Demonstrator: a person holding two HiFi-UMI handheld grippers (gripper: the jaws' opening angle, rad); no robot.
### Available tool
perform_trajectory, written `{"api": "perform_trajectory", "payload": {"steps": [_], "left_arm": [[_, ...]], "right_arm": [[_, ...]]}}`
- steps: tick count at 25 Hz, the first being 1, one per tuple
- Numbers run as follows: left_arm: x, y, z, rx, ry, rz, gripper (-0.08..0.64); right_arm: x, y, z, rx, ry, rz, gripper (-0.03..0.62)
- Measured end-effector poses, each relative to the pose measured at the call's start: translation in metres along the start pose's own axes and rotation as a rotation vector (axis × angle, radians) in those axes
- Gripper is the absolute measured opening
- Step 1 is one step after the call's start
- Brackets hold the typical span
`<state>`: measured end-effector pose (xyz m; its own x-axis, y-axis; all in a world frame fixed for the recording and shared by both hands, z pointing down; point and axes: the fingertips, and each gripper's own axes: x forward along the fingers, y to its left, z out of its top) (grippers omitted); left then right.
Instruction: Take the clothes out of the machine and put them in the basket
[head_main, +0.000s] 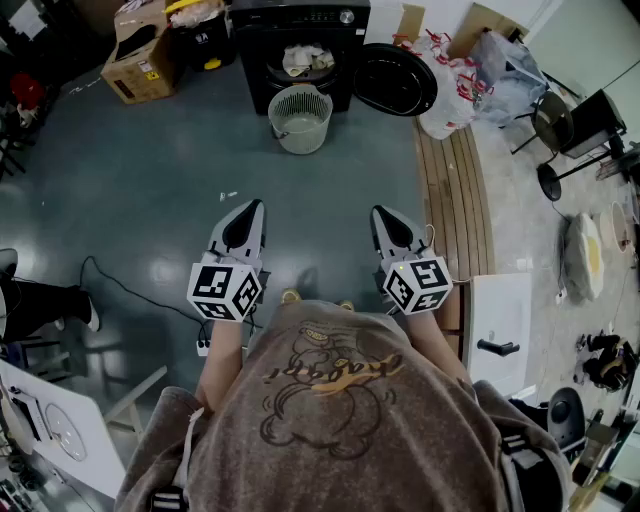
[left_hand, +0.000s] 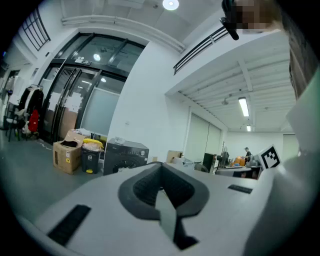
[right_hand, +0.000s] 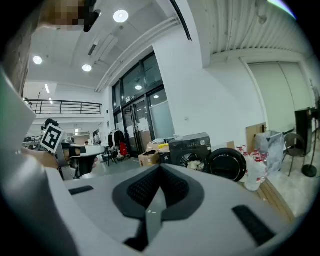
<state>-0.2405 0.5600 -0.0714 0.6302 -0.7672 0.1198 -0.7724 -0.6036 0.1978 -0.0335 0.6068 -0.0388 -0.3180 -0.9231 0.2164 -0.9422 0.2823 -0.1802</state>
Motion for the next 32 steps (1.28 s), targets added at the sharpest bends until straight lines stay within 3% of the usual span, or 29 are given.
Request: {"api": "perform_trajectory", "payload": {"steps": [19, 25, 32], "left_arm": [[0.021, 0.057, -0.013, -0.060, 0.037, -0.088, 0.005], [0.064, 0.081, -0.013, -0.065, 0.041, -0.098, 0.005], [0.147, 0.121, -0.005, -0.060, 0.068, -0.085, 0.005]], "right_arm": [[0.048, 0.013, -0.004, 0.027, -0.003, -0.092, -0.006], [0.093, -0.012, -0.003, 0.036, 0.000, -0.104, -0.006], [0.183, -0.052, 0.015, 0.039, 0.004, -0.055, -0.006]]}}
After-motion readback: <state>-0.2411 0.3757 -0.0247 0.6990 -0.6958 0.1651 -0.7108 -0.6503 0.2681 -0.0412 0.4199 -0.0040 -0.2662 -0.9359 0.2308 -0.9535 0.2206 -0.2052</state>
